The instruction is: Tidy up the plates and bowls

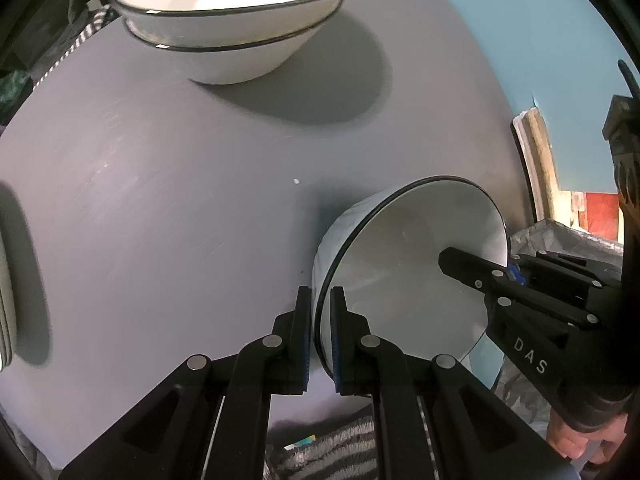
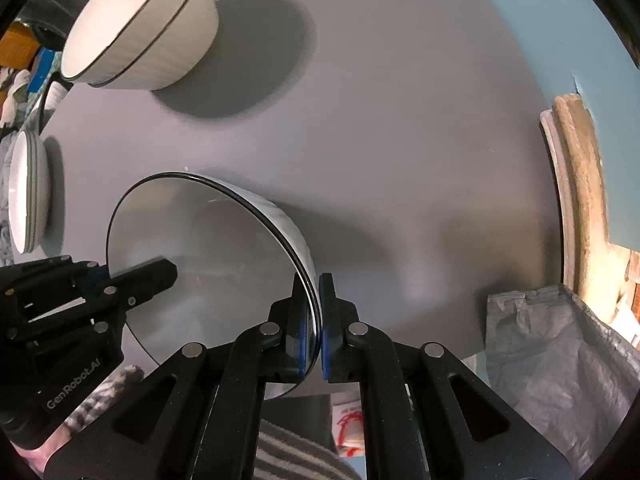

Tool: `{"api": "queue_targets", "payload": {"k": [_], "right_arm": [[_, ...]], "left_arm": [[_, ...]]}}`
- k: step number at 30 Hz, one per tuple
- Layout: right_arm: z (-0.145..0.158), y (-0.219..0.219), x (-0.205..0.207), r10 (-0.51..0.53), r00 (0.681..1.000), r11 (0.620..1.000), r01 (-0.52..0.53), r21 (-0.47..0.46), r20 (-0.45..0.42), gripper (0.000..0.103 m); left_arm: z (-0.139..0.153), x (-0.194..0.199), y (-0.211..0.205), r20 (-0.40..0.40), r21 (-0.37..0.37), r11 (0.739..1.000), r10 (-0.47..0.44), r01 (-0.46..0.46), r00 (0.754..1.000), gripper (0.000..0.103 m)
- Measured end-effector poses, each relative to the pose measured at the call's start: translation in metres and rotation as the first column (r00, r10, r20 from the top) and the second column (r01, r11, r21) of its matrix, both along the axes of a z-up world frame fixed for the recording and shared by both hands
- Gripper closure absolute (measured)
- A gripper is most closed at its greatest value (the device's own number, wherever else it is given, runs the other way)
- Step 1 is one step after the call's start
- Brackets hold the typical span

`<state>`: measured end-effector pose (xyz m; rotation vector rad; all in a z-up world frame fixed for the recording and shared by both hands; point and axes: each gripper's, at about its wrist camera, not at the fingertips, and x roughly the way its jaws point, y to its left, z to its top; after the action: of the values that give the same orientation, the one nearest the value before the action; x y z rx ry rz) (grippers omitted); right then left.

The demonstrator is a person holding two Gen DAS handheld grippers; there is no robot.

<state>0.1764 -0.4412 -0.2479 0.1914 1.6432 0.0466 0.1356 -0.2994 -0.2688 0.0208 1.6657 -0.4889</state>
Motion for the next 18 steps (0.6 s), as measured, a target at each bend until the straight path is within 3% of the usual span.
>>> {"api": "queue_targets", "payload": {"k": [9, 18], "right_arm": [[0.012, 0.011, 0.004, 0.025, 1.0, 0.999, -0.026, 0.019, 0.013, 0.097], [0.042, 0.021, 0.019, 0.063, 0.996, 0.997, -0.066, 0.05, 0.055, 0.097]], "left_arm": [[0.02, 0.01, 0.023, 0.014, -0.019, 0.998, 0.067, -0.067, 0.998, 0.095], [0.052, 0.023, 0.041, 0.077, -0.023, 0.992, 0.124, -0.123, 0.989, 0.095]]}}
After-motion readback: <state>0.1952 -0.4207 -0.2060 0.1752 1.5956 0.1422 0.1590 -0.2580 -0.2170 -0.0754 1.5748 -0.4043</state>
